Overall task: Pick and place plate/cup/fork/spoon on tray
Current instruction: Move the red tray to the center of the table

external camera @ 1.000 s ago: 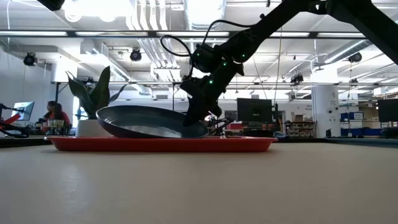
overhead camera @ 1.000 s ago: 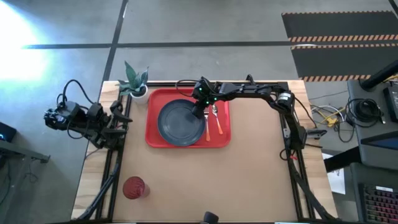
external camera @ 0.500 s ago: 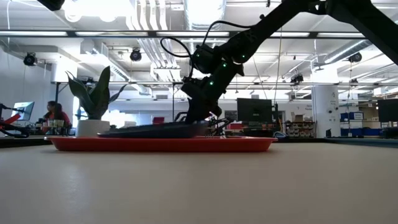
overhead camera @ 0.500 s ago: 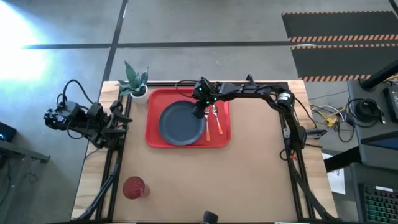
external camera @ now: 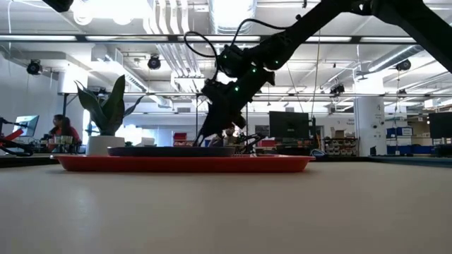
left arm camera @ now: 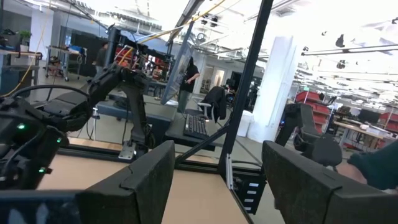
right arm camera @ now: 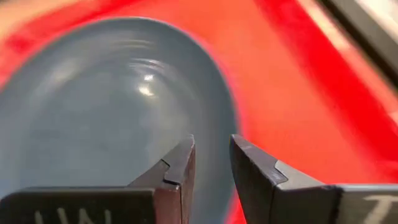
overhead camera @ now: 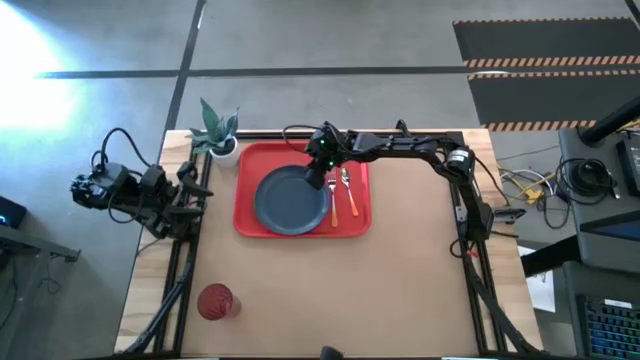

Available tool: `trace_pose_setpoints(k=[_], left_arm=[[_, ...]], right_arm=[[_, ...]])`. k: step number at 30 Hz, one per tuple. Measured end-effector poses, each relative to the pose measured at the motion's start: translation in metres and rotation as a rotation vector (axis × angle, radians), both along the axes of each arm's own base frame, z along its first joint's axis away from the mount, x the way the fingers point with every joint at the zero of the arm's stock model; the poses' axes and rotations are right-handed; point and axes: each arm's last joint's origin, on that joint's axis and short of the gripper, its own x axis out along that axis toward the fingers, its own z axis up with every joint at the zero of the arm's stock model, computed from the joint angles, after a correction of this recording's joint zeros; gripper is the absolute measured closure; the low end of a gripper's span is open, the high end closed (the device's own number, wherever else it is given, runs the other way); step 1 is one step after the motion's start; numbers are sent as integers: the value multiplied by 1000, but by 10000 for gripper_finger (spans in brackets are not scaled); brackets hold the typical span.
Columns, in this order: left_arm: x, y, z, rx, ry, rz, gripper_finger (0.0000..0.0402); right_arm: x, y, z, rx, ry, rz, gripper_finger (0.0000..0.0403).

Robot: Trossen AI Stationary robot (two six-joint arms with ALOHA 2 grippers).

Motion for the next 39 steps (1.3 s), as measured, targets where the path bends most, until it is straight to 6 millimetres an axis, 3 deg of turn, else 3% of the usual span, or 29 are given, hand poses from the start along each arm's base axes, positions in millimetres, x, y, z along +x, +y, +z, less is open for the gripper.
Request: trace_pose_setpoints(k=[5,13,17,22,25,32,39], left_arm=[[0,0,0,0,1,0,176],[0,0,0,1,2,0,176],[0,0,-1,1,3,0,176],[0,0,-1,1,3,-2,176],[0,0,-1,1,3,-6,176],[0,0,-1,1,4,-6,176],[0,-1,-1,2,3,-16,176]], right_arm=[[4,24,9,85,-7,76,336],[2,53,51,15,-72,129,387],[-3,71,43,58,57,144,394],[-31,95,23,10,496,74,394],[-46,105,21,41,660,41,394],[-49,132,25,36,713,47,394],[-53,151,15,51,759,40,394]])
